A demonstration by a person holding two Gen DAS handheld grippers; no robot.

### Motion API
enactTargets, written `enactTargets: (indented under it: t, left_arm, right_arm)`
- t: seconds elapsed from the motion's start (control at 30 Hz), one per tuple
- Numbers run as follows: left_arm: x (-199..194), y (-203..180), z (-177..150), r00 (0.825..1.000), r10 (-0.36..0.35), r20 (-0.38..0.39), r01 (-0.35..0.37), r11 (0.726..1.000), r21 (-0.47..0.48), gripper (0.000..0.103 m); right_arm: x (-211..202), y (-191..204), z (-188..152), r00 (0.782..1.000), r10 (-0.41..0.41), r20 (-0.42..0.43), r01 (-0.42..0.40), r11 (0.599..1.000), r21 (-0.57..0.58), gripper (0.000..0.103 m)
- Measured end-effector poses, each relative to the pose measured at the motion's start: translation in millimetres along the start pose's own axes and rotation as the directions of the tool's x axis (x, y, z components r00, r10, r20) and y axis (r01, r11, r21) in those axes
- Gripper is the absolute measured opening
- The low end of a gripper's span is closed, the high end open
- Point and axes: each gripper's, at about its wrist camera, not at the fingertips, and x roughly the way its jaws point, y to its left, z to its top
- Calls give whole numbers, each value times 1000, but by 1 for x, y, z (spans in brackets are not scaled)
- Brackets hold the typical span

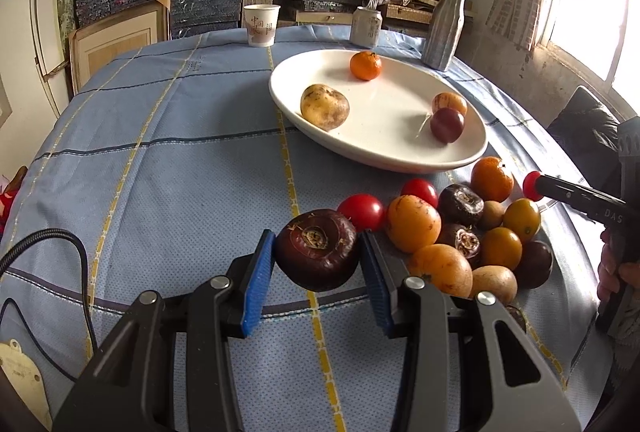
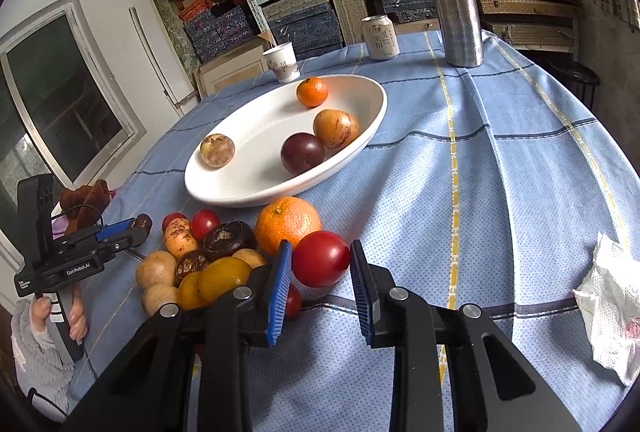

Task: Organize fruits
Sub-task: 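Place the dark brown fruit on the plate with the left tool while the right tool places the tomato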

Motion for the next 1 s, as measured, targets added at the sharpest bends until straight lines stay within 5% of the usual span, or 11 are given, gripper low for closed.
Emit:
enactTargets:
  t: [0.2, 0.4, 0.6, 0.87, 1.0]
  left_arm:
    - [-5, 7, 38, 1000, -4, 27, 5, 1000, -27, 42]
    - [24, 2, 104, 999, 21, 25, -21, 1000, -7, 42]
    - [84, -8, 145, 1000, -10, -26, 9, 1000, -22, 42]
    - [139, -1, 157, 994, -46, -104, 40, 997, -60, 43]
    - [140, 0, 156, 994, -66, -85, 60, 996, -73, 63]
  right_arm:
    - [-4, 4, 21, 1000, 16, -3, -16, 1000, -15, 30]
    - [2, 28, 82, 1000, -21, 15, 22, 994, -111, 30]
    - [64, 47, 117, 999, -12, -38, 7, 991, -135, 30]
    - [129, 49, 125, 992, -26, -124, 9, 990, -140, 31]
    - [124, 43, 127, 994, -19, -108, 6, 993, -118, 44]
